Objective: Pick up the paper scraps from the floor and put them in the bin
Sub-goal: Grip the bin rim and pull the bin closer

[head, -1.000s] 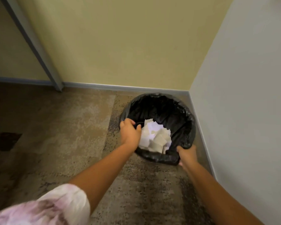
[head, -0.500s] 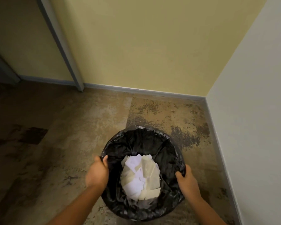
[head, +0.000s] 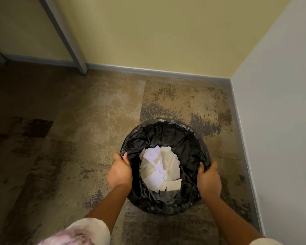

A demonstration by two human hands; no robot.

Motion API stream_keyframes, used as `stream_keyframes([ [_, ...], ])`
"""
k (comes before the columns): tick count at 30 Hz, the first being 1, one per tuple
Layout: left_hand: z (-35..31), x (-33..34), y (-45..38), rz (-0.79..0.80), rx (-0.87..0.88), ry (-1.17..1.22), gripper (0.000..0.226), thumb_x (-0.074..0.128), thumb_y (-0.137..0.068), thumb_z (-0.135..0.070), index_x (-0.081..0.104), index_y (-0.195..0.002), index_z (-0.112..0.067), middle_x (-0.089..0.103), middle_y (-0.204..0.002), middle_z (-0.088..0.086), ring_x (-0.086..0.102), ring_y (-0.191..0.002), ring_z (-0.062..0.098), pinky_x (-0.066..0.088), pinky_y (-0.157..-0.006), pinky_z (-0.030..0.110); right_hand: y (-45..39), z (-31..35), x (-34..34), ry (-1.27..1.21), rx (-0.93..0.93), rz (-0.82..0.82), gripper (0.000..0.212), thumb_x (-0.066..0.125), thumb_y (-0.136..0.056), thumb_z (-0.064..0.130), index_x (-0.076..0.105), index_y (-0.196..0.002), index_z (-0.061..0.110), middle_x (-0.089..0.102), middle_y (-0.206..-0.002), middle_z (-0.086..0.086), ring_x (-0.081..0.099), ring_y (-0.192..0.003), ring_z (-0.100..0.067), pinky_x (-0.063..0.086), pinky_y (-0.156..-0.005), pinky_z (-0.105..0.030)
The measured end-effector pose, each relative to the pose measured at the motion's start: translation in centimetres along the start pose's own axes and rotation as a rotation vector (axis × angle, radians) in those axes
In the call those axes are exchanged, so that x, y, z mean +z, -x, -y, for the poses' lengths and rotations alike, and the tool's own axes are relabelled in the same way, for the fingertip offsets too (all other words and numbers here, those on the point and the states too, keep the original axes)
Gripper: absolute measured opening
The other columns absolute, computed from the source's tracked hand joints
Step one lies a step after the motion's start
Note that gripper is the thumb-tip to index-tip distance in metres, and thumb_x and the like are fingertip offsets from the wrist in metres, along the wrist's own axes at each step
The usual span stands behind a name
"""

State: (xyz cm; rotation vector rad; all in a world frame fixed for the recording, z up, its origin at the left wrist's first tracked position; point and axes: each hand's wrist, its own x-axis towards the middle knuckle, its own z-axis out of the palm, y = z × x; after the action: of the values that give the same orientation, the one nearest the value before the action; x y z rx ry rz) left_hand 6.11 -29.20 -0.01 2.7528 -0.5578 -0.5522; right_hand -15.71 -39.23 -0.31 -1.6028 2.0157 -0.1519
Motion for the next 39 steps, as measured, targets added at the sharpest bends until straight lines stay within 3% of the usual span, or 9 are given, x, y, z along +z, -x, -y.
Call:
stream_keyframes([
  [4,-0.03,-0.02,0.02,-0.004,0.001,-0.003,0.043,0.026,-0.099,-0.04,0.044,-0.105,-0.001,0.066,-0.088,0.022,0.064,-0.073,0.036,0.038,-0.055,0.034,0.0,0.28,-0.23,-0.071,0.03,0.012,0.049,0.042,-0.097,0.036,0.036,-0.134,0.004,0.062,-0.102,-0.023,0.062,-0.08,-0.038,0.05,-0.061,-0.041],
  [9,-0.28,-0.22,-0.06,0.015,0.021,-0.052,0.039,0.024,-0.1,-0.038,0.041,-0.108,-0.003,0.062,-0.1,0.02,0.063,-0.079,0.038,0.033,-0.055,0.035,0.19,0.52,-0.44,-0.03,0.049,0.012,0.045,0.043,-0.097,0.037,0.039,-0.126,0.003,0.061,-0.097,-0.022,0.057,-0.071,-0.034,0.047,-0.059,-0.039],
  [12,-0.47,-0.19,-0.2,0.018,0.035,-0.089,0.037,0.024,-0.101,-0.036,0.039,-0.11,-0.004,0.06,-0.105,0.019,0.063,-0.081,0.038,0.032,-0.054,0.035,0.27,0.59,-0.48,0.003,0.042,-0.004,0.044,0.043,-0.097,0.036,0.04,-0.124,0.002,0.061,-0.099,-0.023,0.06,-0.078,-0.038,0.046,-0.059,-0.039],
  [23,-0.32,0.06,-0.23,0.001,0.028,-0.014,0.035,0.031,-0.099,-0.033,0.044,-0.109,-0.002,0.066,-0.094,0.021,0.065,-0.077,0.039,0.036,-0.055,0.034,0.04,0.6,-0.2,0.039,0.052,-0.054,0.041,0.044,-0.095,0.038,0.044,-0.114,0.002,0.061,-0.083,-0.02,0.05,-0.06,-0.029,0.051,-0.058,-0.043],
  [27,-0.41,0.02,-0.08,-0.008,0.025,0.014,0.036,0.033,-0.099,-0.032,0.045,-0.109,0.0,0.066,-0.094,0.024,0.065,-0.076,0.041,0.036,-0.055,0.035,0.02,0.63,-0.21,0.042,0.047,-0.066,0.043,0.044,-0.095,0.039,0.044,-0.115,0.001,0.055,-0.072,-0.015,0.047,-0.055,-0.027,0.046,-0.052,-0.038],
  [34,-0.21,0.12,-0.21,-0.004,0.041,-0.003,0.035,0.036,-0.098,-0.029,0.047,-0.111,0.001,0.067,-0.082,0.024,0.065,-0.065,0.039,0.037,-0.049,0.034,-0.11,0.49,0.01,0.015,0.057,-0.053,0.042,0.046,-0.095,0.037,0.045,-0.113,-0.001,0.051,-0.069,-0.012,0.044,-0.05,-0.026,0.038,-0.046,-0.032],
  [39,-0.17,0.32,-0.48,-0.006,0.005,0.025,0.033,0.035,-0.098,-0.03,0.044,-0.104,0.001,0.066,-0.077,0.024,0.065,-0.065,0.04,0.038,-0.05,0.035,-0.41,0.5,0.22,-0.016,0.067,-0.055,0.045,0.046,-0.094,0.037,0.046,-0.116,-0.002,0.06,-0.076,-0.019,0.046,-0.053,-0.026,0.036,-0.045,-0.031],
])
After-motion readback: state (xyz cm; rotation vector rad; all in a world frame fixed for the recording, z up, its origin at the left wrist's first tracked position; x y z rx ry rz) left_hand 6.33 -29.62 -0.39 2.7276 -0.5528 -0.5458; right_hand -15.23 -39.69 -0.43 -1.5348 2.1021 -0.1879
